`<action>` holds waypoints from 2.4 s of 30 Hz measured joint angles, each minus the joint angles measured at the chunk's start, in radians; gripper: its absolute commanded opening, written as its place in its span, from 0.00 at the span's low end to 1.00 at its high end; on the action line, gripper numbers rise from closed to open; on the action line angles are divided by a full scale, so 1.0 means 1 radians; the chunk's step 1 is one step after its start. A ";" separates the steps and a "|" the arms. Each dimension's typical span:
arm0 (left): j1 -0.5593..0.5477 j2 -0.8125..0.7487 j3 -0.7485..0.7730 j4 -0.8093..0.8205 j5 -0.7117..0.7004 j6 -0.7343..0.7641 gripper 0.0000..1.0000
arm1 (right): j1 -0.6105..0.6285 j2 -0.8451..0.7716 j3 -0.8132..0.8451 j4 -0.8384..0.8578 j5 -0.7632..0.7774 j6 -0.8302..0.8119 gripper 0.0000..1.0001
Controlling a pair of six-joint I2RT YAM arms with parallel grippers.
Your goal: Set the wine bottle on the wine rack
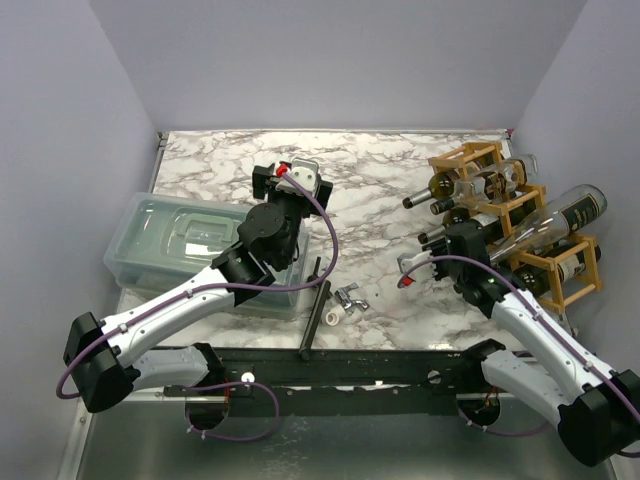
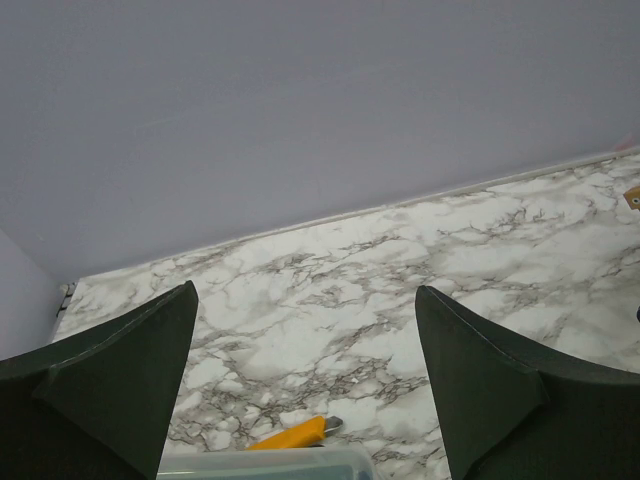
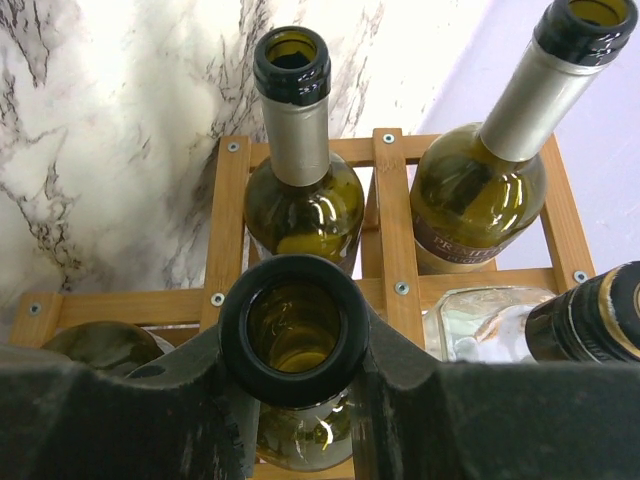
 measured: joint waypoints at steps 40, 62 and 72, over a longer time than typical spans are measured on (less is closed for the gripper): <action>-0.013 0.000 0.000 0.000 0.003 -0.002 0.91 | -0.028 -0.173 -0.097 0.056 -0.050 0.059 1.00; -0.013 0.082 0.000 -0.001 0.002 0.037 0.91 | 0.107 -0.385 -0.079 0.099 -0.243 0.306 1.00; -0.013 0.072 0.041 -0.018 -0.006 0.039 0.94 | 0.107 -0.390 0.156 0.386 -0.320 0.904 1.00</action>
